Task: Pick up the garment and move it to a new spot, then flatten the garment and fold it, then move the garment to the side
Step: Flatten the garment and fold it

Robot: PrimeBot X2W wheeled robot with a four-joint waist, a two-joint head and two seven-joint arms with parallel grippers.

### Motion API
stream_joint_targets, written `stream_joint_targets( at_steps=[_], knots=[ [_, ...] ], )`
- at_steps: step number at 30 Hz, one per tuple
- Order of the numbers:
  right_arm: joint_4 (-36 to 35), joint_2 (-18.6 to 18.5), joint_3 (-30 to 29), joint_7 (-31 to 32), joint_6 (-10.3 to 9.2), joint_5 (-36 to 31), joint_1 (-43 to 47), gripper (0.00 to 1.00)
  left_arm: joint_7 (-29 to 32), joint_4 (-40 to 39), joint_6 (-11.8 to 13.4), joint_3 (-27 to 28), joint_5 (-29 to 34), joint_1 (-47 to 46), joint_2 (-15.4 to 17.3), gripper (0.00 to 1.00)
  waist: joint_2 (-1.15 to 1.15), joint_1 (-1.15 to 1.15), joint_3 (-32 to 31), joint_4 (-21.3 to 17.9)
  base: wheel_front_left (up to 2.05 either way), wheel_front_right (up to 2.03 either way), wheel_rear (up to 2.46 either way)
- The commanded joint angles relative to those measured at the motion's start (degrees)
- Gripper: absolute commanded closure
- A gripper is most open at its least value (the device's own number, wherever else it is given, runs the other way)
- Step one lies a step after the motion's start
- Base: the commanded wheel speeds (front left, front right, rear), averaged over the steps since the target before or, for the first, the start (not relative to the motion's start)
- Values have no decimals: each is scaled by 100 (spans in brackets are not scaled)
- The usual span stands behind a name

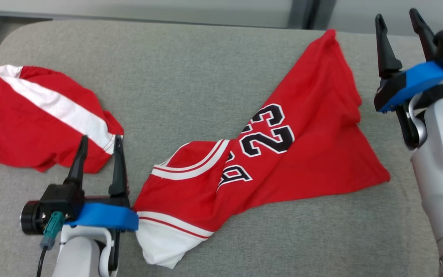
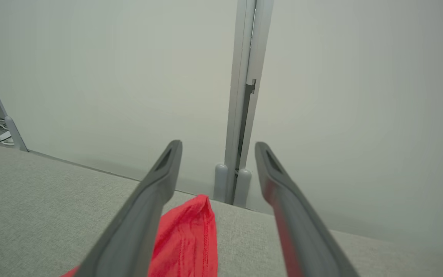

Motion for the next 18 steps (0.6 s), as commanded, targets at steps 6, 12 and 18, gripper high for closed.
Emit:
stream_joint_targets(
  at_steps=[6,12,18],
  knots=[
    [-954,33,43,-19,0,349,971,0,-28,-108,-29,331,170,418,107,0,0,0,-442,-455,0,0,0],
    [-1859,177,166,-19,0,579,1915,0,-27,-220,-39,494,281,781,124,0,0,0,-768,-717,0,0,0],
    [-2704,387,197,-19,0,546,2891,0,-28,-342,-32,549,366,1031,108,0,0,0,-967,-829,0,0,0]
  ],
)
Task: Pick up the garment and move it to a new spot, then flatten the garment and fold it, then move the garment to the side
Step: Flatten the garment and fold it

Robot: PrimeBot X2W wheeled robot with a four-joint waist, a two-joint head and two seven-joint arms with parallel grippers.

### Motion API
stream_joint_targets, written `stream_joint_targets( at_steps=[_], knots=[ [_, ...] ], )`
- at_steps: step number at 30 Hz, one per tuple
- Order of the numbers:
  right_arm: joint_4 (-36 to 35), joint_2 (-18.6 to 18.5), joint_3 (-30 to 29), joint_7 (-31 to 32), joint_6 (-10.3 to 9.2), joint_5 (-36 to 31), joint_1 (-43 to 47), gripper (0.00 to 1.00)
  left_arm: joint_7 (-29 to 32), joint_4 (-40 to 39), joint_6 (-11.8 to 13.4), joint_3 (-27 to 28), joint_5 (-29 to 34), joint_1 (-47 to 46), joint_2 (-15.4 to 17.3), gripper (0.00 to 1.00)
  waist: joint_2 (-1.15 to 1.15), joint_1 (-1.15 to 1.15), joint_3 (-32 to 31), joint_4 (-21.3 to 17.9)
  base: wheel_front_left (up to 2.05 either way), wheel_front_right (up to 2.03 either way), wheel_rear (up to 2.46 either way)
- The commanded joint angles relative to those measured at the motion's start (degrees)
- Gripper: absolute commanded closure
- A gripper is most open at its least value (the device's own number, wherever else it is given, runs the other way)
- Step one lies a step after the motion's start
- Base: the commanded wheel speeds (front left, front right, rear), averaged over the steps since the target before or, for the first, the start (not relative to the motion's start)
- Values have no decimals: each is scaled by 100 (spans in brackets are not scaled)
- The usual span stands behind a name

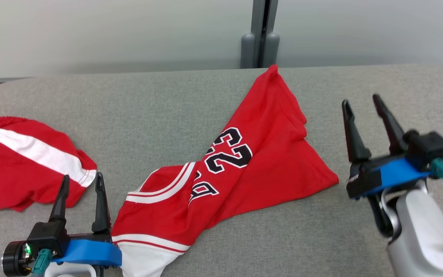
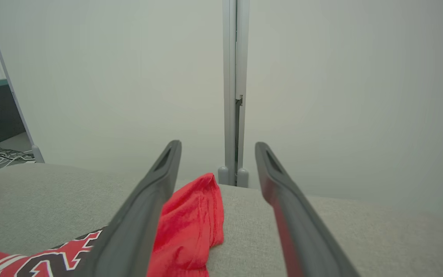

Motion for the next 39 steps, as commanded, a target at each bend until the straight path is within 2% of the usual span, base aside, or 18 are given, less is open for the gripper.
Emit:
stream_joint_targets(
  at_steps=[1,12,21,26,32,39],
  knots=[
    [-233,88,1,-19,0,-55,350,0,-29,-42,0,37,44,83,18,0,0,1,-105,-65,0,0,0],
    [-1073,392,-120,-20,0,-468,1695,0,-29,-94,-34,30,114,209,4,0,0,1,-251,-24,0,0,0],
    [-1291,573,-309,-19,0,-730,2255,0,-29,-122,-32,47,136,262,-11,0,0,1,-242,24,0,0,0],
    [-1221,595,-339,-19,0,-722,2171,0,-29,-127,-26,48,144,239,-18,0,0,1,-217,49,0,0,0],
    [-1081,536,-368,-19,0,-853,1585,0,-29,-139,-24,27,145,103,-27,0,0,1,-105,97,0,0,0],
    [-191,346,-596,111,0,-984,932,0,-29,-122,-37,-70,103,-13,-50,0,0,1,13,255,0,0,0]
  ],
)
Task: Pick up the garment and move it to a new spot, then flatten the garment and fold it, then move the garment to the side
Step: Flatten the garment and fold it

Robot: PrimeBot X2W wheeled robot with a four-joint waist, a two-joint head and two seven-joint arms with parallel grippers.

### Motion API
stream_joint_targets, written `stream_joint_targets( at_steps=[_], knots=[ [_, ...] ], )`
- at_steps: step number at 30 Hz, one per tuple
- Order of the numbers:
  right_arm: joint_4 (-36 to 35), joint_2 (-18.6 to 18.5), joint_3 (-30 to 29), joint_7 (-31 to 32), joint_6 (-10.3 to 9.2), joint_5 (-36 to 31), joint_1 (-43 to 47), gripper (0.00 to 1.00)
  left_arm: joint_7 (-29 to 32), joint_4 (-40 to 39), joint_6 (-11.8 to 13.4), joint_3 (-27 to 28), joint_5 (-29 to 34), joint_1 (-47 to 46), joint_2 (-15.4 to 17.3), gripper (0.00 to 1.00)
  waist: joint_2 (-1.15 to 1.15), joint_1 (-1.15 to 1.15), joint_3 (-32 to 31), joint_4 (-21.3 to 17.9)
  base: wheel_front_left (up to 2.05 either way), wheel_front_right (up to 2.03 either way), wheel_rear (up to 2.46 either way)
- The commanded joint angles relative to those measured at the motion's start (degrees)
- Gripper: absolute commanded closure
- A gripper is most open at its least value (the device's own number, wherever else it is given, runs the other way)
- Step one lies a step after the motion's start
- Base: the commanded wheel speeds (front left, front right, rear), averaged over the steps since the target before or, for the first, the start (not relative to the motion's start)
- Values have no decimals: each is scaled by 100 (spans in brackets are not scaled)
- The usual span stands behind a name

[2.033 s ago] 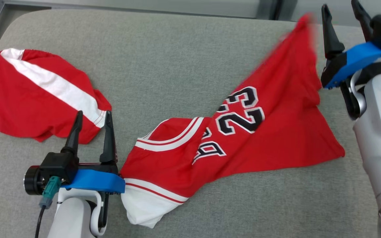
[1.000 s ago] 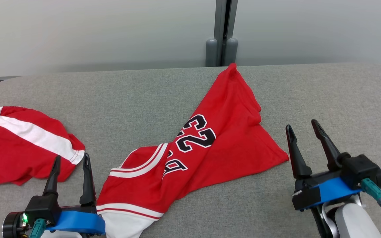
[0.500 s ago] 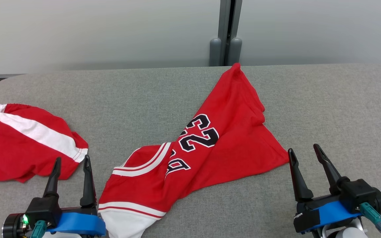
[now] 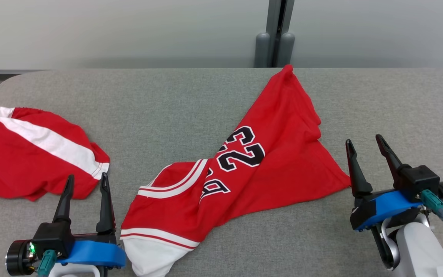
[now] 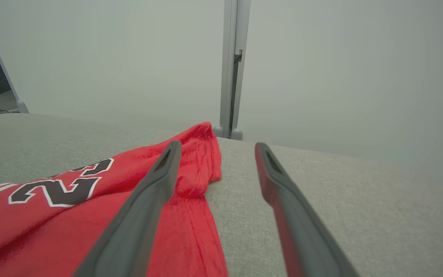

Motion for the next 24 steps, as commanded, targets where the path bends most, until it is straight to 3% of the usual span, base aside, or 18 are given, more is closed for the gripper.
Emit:
stream_joint_targets(
  at_steps=[1,9,18,20,21,24],
  knots=[
    [232,-51,-56,4,0,-17,-126,0,-29,-3,-10,-13,-23,-113,0,0,0,0,44,50,0,0,0],
    [1799,-191,-215,-44,0,23,-524,0,-29,-5,-14,-63,-61,-238,-20,0,0,0,253,241,0,0,0],
    [2894,-70,-88,-89,0,164,-635,0,-29,51,16,-80,-118,-296,-37,0,0,0,329,340,0,0,0],
    [3013,-18,10,-94,1,281,-641,72,-29,77,25,-55,-135,-300,-39,0,0,0,319,312,0,0,0],
    [2981,-2,38,-95,1,308,-650,100,-29,87,23,-48,-140,-311,-39,0,0,0,314,294,0,0,0],
    [2702,12,101,-105,1,430,-608,100,-29,97,23,-40,-133,-285,-40,0,0,0,264,213,0,0,0]
  ],
)
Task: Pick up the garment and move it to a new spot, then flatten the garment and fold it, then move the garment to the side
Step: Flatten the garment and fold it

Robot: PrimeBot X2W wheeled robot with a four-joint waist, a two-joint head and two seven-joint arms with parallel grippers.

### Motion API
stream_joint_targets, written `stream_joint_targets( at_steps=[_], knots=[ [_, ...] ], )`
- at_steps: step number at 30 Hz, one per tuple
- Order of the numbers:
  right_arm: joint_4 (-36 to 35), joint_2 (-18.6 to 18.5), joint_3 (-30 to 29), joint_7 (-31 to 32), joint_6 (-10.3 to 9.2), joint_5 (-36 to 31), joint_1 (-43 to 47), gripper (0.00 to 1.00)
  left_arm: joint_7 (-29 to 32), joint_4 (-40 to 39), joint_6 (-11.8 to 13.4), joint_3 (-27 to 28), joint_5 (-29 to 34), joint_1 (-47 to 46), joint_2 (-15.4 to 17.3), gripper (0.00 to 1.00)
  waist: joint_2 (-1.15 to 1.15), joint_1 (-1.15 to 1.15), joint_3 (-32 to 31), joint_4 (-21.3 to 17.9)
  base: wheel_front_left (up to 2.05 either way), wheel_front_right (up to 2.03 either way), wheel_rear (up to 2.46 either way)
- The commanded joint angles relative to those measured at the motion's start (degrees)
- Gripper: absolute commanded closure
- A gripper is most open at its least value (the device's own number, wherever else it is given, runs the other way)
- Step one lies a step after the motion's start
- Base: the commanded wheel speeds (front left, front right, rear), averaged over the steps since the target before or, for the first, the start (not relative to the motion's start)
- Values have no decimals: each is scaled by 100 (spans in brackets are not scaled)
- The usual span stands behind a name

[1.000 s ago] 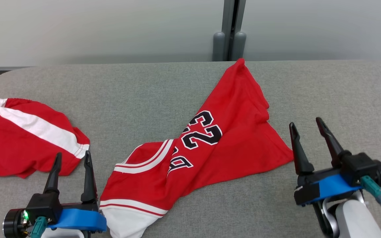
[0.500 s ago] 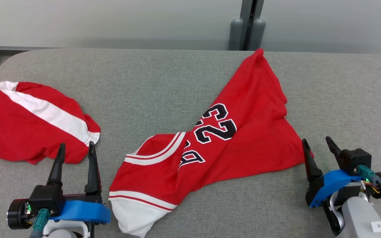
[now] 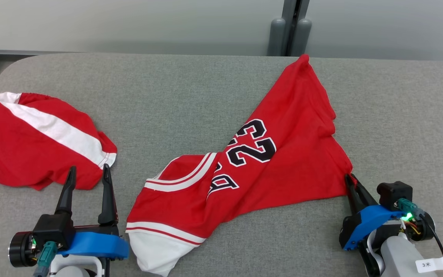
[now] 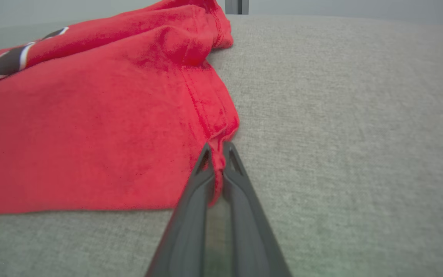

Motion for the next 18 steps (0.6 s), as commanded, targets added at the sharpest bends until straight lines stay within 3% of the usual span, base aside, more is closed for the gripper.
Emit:
stream_joint_targets(
  at_steps=[1,6,18],
  knots=[
    [-166,18,38,0,1,101,78,100,-29,9,16,19,-17,-28,-8,0,0,-1,-55,-77,0,0,0],
    [-715,-51,46,-2,1,308,392,100,-29,31,5,52,12,132,-9,0,0,-1,-199,-278,0,0,0],
    [-1891,-379,-604,202,0,692,1572,100,-29,4,11,94,-2,360,-12,0,0,-1,-407,-610,0,0,0]
  ],
)
